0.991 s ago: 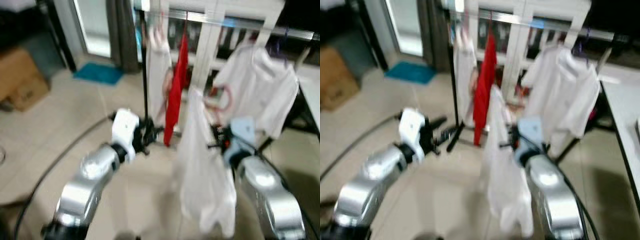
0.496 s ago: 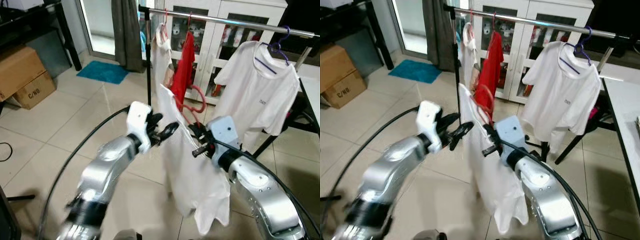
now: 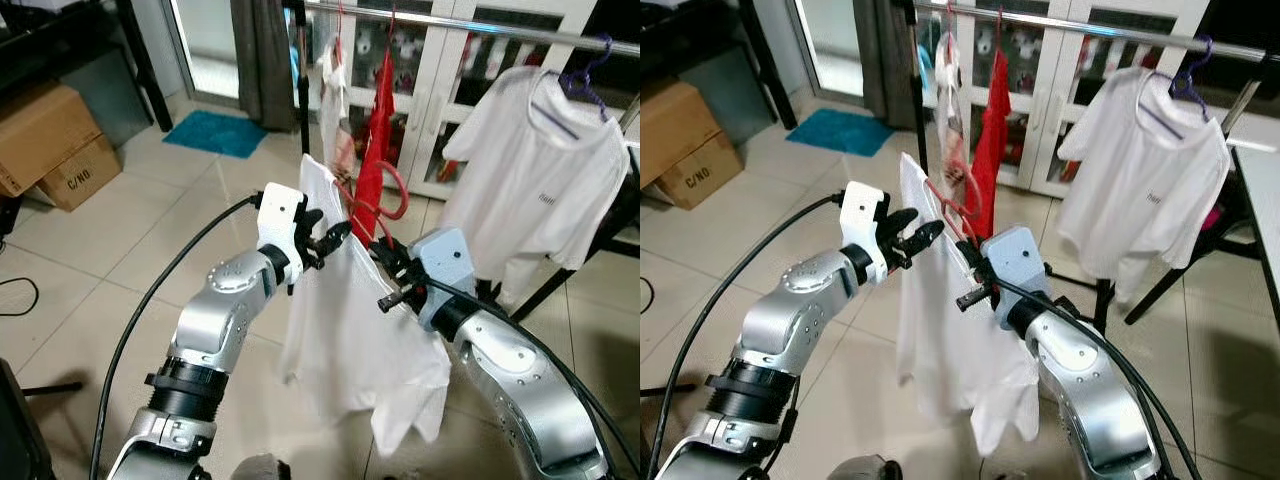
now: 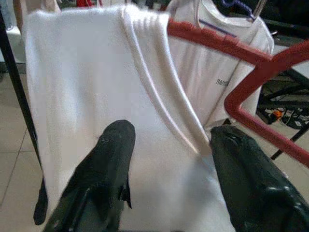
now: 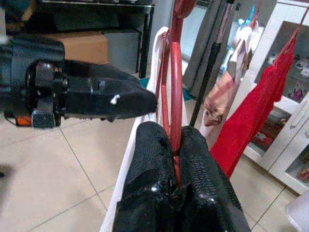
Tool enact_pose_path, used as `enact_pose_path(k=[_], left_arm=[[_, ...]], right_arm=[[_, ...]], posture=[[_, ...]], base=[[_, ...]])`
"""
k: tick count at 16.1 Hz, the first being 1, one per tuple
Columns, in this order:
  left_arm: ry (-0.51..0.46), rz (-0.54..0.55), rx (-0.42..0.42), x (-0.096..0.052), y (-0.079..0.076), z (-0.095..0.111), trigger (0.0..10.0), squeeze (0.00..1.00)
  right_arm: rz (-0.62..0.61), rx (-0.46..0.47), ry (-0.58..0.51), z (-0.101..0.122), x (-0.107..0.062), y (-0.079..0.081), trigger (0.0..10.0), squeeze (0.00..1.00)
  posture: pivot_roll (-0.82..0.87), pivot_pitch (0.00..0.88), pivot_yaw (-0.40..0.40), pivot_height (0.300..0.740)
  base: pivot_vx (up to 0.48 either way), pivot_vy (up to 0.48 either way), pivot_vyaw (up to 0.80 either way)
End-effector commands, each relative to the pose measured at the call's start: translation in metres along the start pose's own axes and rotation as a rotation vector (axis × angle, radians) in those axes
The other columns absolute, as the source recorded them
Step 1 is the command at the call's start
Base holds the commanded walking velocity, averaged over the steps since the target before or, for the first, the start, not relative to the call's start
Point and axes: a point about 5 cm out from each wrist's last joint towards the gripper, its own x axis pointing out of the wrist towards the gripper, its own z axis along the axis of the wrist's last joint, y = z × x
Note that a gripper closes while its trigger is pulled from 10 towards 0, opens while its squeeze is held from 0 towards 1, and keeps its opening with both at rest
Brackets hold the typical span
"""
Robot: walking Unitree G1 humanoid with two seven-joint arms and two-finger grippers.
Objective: Hang hanger
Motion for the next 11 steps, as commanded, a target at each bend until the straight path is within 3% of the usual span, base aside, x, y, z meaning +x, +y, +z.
enact_pose_path(k=[1,11], left_arm=[[-0.003,0.005,0.022,0.0012,0.0022,0.0009,0.0,0.00],[-0.022,-0.004,0.050,0.0048,0.0085,0.0038,0.0,0.00]], right_arm=[[0.013,0.009,-0.080,0.0137,-0.0022,-0.0002,0.0,0.00],[0.043,0.103,-0.138,0.0191,-0.0049,0.0008,0.0,0.00]], posture=[[0.08,0.000,0.035,0.740],[0.08,0.000,0.038,0.740]], base=[[0.000,0.000,0.00],[0.000,0.000,0.00]])
